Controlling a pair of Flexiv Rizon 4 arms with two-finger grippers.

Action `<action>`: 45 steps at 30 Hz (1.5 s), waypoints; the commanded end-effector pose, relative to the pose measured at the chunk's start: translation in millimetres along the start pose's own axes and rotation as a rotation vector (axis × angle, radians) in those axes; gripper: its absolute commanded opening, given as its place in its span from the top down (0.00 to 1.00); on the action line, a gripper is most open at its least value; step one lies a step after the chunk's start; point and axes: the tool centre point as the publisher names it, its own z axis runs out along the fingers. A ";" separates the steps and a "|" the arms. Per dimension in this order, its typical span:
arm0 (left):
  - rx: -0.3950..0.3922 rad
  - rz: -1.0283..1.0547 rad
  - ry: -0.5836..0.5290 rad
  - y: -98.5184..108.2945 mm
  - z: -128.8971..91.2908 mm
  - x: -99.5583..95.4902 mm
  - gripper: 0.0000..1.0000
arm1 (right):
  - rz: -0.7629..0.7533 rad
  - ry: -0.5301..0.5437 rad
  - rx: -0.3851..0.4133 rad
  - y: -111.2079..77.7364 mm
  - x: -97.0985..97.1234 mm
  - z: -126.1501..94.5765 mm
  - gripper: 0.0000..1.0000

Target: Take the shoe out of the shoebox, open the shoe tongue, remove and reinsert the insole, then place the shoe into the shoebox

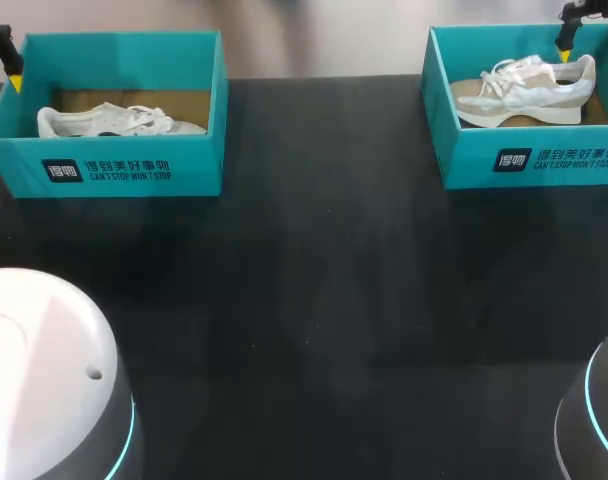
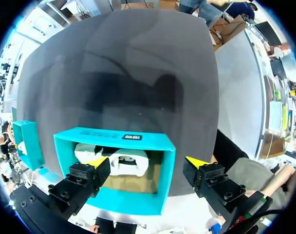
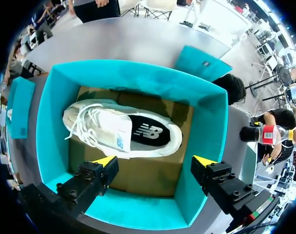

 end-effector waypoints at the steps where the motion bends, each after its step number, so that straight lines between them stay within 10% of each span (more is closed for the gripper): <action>1: -0.002 0.000 0.003 -1.4 -0.7 -0.3 0.00 | 0.056 -0.022 0.000 1.0 -7.6 3.2 0.00; 39: -0.002 0.000 0.003 -1.4 -0.7 -0.3 0.00 | 0.111 -0.065 0.054 27.7 -32.8 80.6 0.00; 45: -0.002 0.000 0.003 -1.4 -0.7 -0.3 0.00 | 0.126 -0.034 0.073 24.5 -32.5 95.0 0.13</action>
